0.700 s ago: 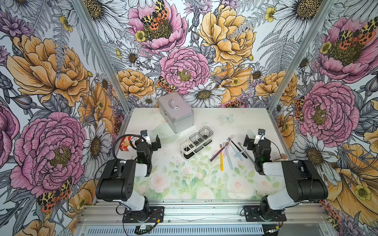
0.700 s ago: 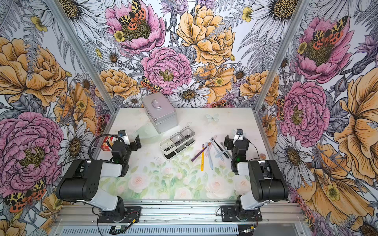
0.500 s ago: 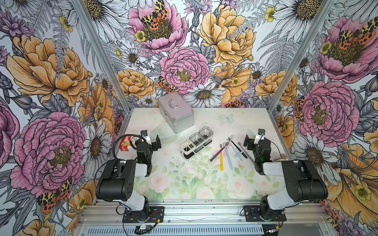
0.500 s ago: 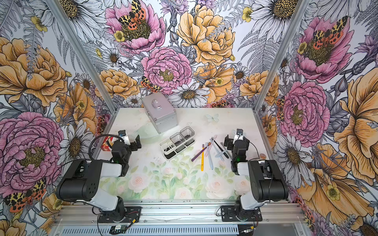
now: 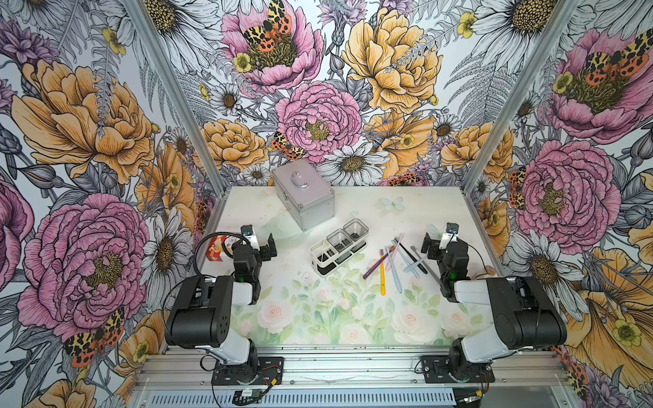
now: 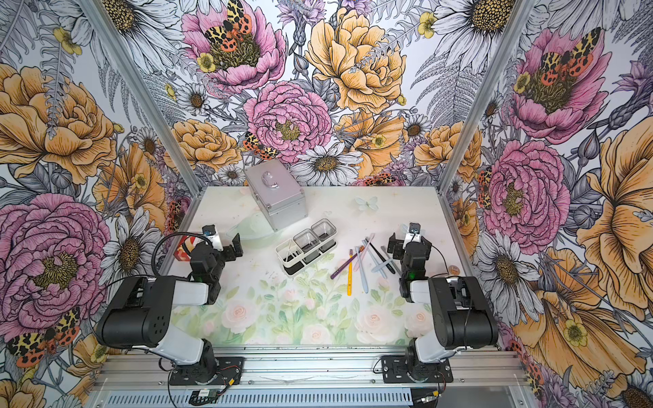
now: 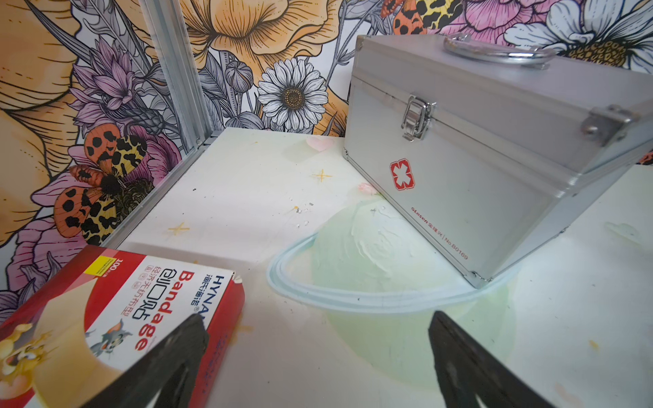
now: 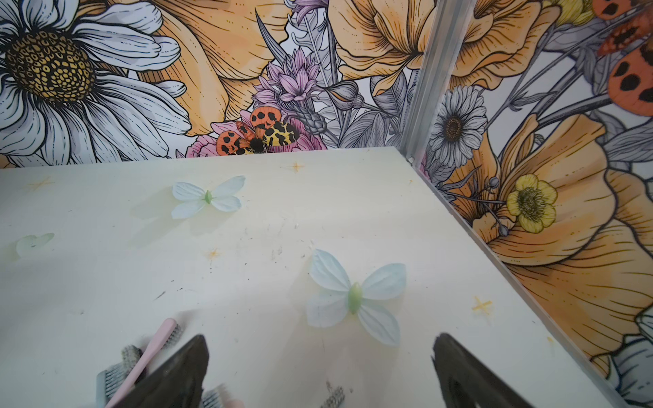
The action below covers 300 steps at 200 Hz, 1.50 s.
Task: Place the toothbrush into the toothbrush holder
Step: Pick up the toothbrush from the center of the board.
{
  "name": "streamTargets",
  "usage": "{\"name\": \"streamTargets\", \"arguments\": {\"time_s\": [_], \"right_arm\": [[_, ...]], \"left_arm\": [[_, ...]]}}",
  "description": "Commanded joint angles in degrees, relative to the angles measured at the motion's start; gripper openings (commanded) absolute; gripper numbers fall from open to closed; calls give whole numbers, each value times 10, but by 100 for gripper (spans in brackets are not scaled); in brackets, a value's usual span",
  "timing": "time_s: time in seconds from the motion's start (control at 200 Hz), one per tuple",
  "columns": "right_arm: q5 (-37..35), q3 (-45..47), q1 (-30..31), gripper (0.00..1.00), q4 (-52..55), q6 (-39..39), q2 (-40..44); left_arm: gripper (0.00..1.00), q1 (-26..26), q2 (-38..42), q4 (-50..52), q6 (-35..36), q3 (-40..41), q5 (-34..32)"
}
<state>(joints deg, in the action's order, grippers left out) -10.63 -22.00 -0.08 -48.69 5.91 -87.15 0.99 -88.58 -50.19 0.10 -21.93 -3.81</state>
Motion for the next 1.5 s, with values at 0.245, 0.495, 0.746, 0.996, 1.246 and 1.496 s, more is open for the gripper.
{"name": "streamTargets", "arguments": {"time_s": [0.245, 0.495, 0.746, 0.996, 1.246, 1.496], "right_arm": [[-86, -68, 1, 96, 167, 25, 62], [-109, -187, 2, 87, 456, 137, 94], [31, -185, 3, 76, 552, 251, 81], [44, -206, 2, 76, 585, 291, 45], [67, -233, 1, 68, 603, 352, 1], [70, -256, 1, 65, 622, 392, -52]], "left_arm": [[99, -43, 142, 185, 30, -50, -71], [98, -285, 246, 324, 155, -121, -256], [99, -448, 210, 464, 125, -218, -239], [98, -552, 123, 589, 97, -320, -231], [99, -557, 143, 589, 67, -338, -192], [98, -558, 139, 572, 70, -331, -183]]}}
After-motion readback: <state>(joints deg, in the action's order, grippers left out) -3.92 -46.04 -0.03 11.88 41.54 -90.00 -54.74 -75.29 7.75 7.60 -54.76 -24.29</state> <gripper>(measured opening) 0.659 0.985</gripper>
